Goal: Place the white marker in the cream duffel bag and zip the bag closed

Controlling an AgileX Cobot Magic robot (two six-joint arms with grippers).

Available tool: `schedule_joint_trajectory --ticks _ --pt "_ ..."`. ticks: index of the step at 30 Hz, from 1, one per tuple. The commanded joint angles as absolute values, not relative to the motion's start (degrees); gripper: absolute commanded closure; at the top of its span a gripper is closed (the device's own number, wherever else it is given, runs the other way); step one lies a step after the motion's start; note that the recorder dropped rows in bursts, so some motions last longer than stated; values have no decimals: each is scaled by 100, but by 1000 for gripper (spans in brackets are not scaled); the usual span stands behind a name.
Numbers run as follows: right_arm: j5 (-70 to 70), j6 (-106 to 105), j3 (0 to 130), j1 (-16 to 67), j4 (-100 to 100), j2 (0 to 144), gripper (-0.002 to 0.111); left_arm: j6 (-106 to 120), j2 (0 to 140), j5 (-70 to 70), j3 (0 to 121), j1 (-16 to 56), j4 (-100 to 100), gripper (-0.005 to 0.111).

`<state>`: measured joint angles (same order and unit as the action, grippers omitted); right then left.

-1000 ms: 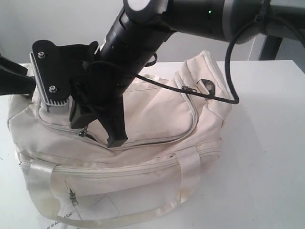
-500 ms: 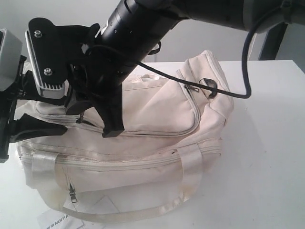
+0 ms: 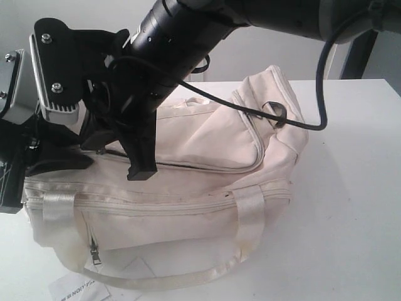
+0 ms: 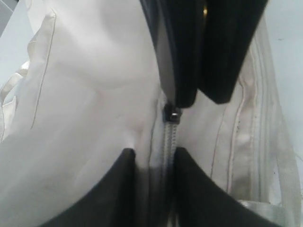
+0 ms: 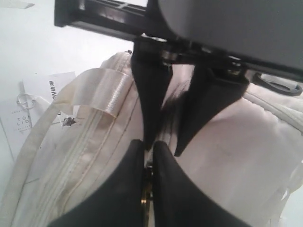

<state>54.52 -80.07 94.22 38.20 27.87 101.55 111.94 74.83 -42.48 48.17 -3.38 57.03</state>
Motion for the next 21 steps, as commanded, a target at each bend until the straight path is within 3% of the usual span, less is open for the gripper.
schedule_joint_trajectory --ticks 1,21 --pt "5395 -7660 9476 3818 2845 10066 108 11410 7497 -4174 4779 -316 5741 107" --pt "6116 -5090 9476 3693 1521 10066 108 11395 7497 -4159 4779 -316 5741 107"
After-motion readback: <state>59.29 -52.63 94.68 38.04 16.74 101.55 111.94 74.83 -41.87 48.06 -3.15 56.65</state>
